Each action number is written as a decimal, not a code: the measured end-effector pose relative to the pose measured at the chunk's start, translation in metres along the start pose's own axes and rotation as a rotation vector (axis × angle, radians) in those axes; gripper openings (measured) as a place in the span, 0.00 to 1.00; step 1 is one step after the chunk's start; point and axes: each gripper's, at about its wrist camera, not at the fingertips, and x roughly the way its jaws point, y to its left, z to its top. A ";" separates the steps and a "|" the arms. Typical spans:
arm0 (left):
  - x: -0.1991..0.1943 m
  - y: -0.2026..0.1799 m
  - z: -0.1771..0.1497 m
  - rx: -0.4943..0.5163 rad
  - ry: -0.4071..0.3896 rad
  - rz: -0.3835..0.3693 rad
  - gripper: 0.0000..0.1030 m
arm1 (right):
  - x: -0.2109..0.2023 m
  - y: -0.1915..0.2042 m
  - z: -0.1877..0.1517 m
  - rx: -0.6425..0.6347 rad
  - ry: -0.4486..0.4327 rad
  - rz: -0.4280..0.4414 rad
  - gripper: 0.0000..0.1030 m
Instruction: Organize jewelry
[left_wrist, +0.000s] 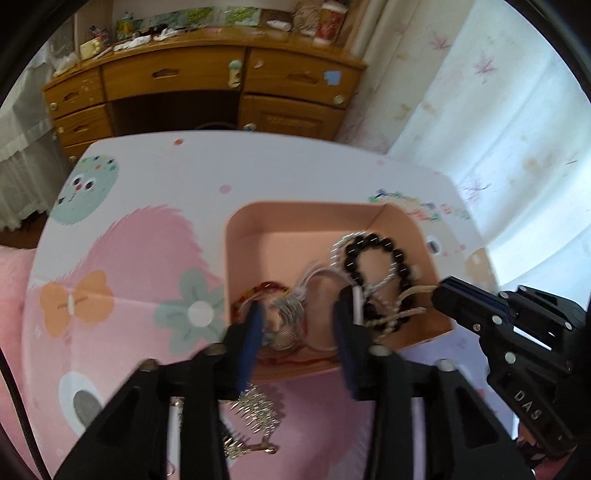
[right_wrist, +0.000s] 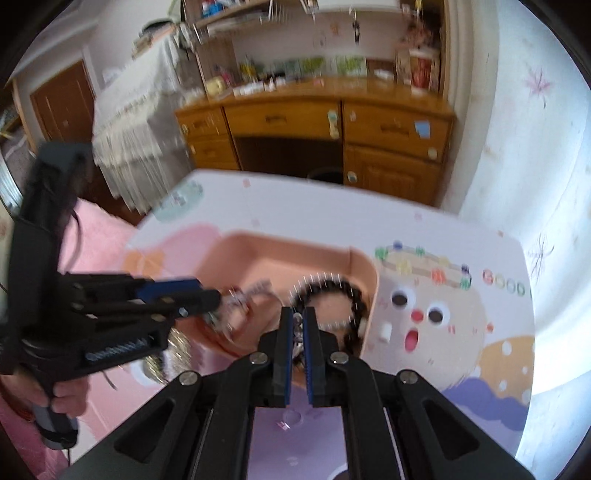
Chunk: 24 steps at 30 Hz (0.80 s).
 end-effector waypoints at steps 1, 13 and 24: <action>0.000 0.000 -0.001 -0.002 -0.003 0.010 0.52 | 0.004 0.001 -0.003 -0.008 0.016 -0.016 0.05; -0.045 0.019 -0.001 -0.037 -0.148 0.111 0.88 | -0.030 -0.026 -0.002 0.089 -0.060 -0.056 0.63; -0.058 0.063 -0.049 -0.096 -0.083 0.258 0.98 | -0.016 -0.046 -0.054 0.430 0.056 -0.019 0.68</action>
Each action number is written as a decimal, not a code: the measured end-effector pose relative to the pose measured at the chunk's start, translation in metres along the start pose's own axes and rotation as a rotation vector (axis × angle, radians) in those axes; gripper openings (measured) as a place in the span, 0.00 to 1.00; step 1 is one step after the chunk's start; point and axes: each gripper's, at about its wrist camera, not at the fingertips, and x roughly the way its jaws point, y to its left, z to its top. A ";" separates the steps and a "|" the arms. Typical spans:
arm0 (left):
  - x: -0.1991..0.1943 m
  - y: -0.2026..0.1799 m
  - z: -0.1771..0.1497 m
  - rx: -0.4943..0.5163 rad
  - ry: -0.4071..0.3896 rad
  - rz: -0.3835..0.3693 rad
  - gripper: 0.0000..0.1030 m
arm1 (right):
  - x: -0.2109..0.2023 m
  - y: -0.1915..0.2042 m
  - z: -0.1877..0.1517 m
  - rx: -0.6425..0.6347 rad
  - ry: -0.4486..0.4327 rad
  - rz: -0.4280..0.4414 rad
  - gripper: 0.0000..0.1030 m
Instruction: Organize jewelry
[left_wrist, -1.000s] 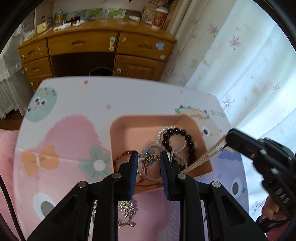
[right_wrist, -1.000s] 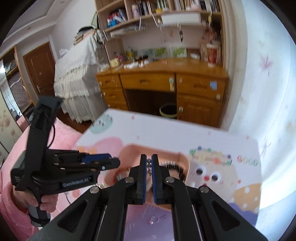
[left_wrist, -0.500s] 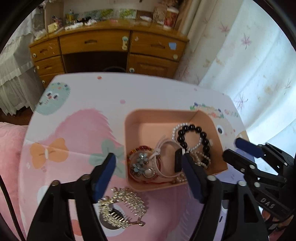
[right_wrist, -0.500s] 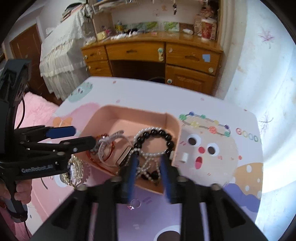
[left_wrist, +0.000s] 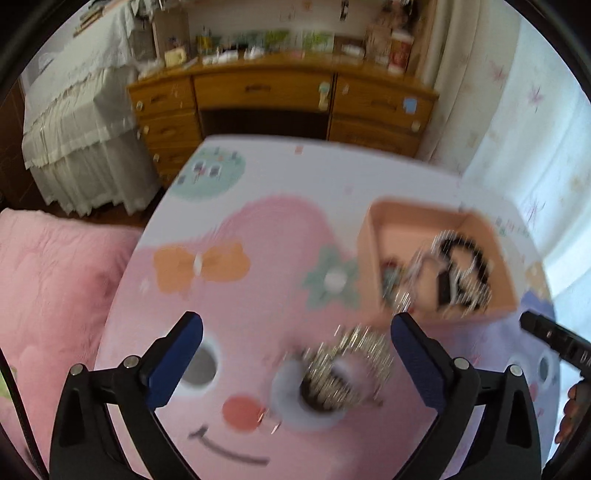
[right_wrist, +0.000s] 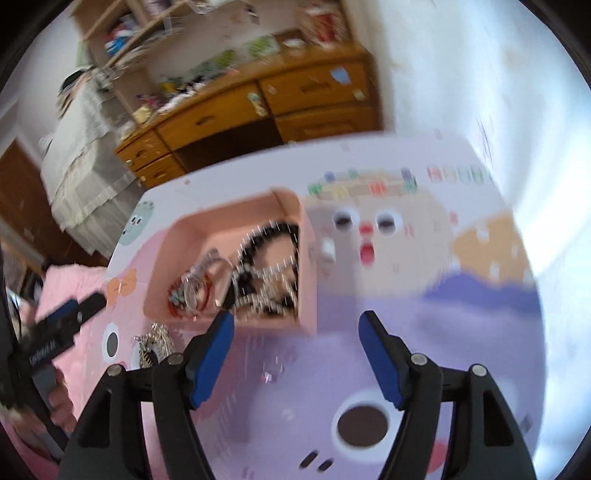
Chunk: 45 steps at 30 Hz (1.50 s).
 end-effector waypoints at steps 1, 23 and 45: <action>0.001 0.002 -0.007 0.005 0.019 0.008 0.98 | 0.002 -0.001 -0.005 0.021 0.012 -0.002 0.68; 0.015 0.003 -0.088 -0.064 -0.037 0.139 0.92 | 0.020 0.026 -0.074 0.075 0.009 -0.233 0.68; 0.022 0.008 -0.085 -0.073 -0.001 0.058 0.25 | 0.041 0.053 -0.060 -0.125 -0.076 -0.308 0.20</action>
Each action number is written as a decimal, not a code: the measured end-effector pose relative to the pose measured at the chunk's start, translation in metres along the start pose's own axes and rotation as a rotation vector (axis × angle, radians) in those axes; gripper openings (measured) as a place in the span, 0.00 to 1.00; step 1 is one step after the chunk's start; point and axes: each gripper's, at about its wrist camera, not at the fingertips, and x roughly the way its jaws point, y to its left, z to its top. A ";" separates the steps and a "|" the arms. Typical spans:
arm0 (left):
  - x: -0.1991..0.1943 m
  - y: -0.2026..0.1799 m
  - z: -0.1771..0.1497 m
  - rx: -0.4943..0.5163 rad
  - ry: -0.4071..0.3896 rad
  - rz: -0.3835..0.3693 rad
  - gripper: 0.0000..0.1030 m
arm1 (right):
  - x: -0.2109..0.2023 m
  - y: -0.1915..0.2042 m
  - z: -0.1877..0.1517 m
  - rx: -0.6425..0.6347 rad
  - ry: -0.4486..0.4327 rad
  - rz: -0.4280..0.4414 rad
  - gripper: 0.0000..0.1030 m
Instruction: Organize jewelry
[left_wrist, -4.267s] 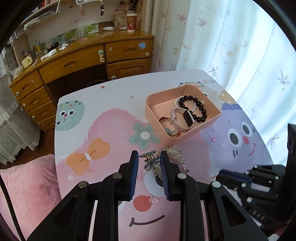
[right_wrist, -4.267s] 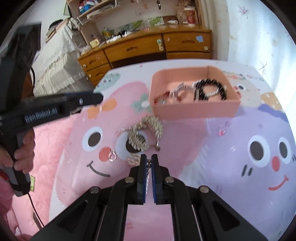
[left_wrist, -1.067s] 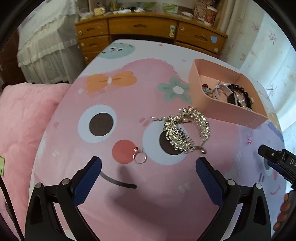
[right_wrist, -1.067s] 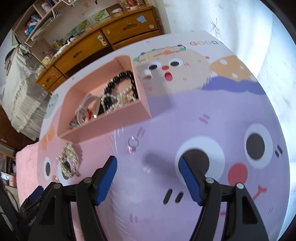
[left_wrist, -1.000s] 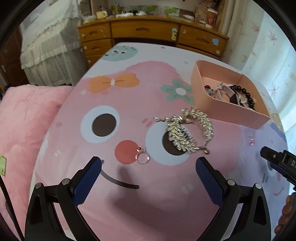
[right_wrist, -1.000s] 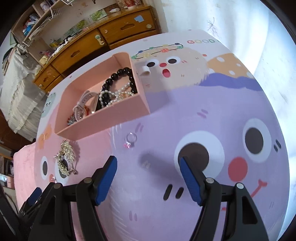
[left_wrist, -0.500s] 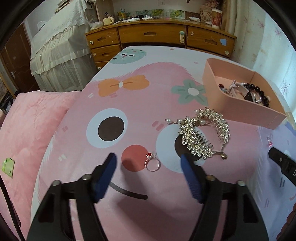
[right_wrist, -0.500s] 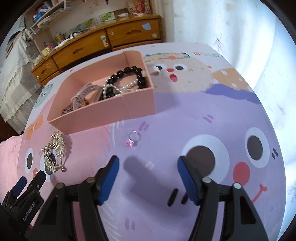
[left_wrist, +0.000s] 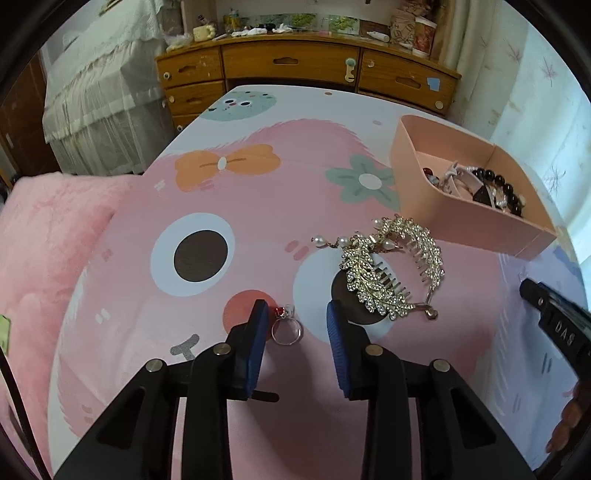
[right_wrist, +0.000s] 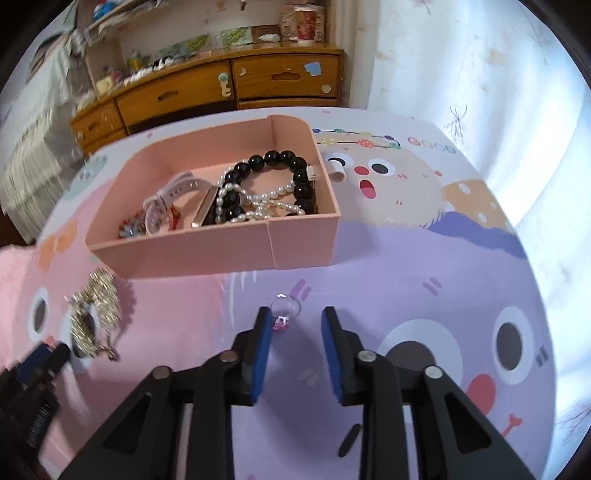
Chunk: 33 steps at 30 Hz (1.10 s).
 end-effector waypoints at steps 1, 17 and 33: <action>0.001 0.001 0.000 0.003 -0.001 0.005 0.24 | 0.000 0.001 0.000 -0.005 0.002 0.008 0.15; -0.006 0.014 0.009 0.034 0.021 -0.109 0.05 | -0.012 0.020 -0.015 0.011 0.068 0.044 0.09; -0.048 0.019 0.093 0.151 -0.052 -0.251 0.05 | -0.057 0.049 -0.018 0.122 0.069 0.223 0.09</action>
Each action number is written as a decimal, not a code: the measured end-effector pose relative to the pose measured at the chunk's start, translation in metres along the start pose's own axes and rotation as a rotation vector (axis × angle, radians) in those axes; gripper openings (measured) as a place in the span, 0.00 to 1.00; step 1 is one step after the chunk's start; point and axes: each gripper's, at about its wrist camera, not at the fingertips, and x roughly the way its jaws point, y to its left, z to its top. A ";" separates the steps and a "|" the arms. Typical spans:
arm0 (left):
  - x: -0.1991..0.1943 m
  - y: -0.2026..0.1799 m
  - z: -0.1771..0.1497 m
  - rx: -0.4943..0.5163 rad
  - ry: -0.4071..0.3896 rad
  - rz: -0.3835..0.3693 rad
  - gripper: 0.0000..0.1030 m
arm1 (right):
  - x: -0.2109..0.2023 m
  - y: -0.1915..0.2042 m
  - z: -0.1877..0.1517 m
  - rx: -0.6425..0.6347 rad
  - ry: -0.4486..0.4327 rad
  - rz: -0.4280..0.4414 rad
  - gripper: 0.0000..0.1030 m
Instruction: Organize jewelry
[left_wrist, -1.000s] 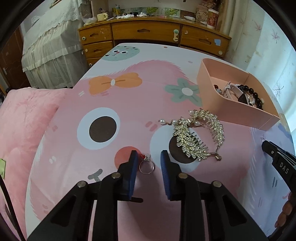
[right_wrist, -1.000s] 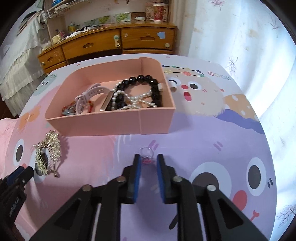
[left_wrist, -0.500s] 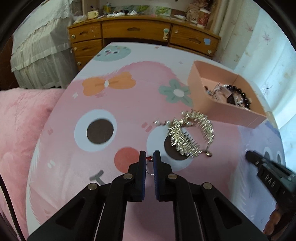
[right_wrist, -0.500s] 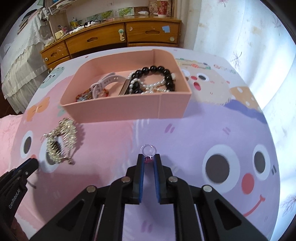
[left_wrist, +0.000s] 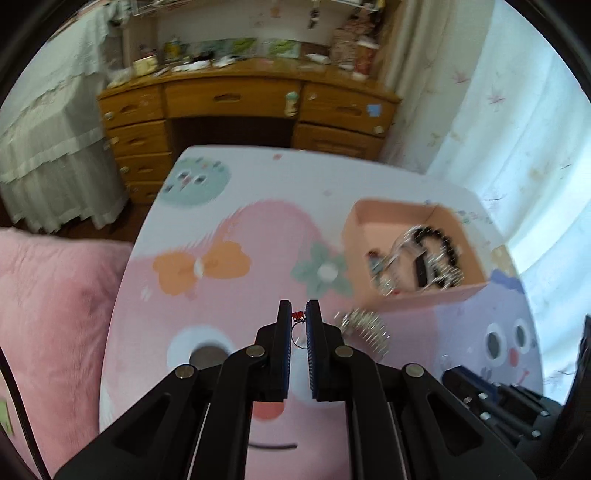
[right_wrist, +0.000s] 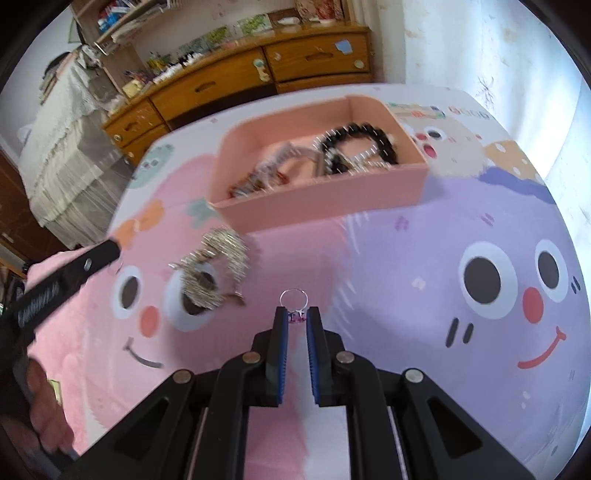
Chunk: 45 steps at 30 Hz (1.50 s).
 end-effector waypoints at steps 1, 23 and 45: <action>-0.002 -0.001 0.009 0.008 -0.005 -0.007 0.05 | -0.004 0.002 0.003 -0.003 -0.021 0.008 0.09; 0.028 -0.096 0.112 0.130 0.022 -0.183 0.05 | -0.030 -0.033 0.081 -0.065 -0.308 -0.012 0.09; 0.051 -0.091 0.100 0.085 0.048 -0.067 0.24 | -0.004 -0.077 0.098 0.026 -0.236 0.049 0.23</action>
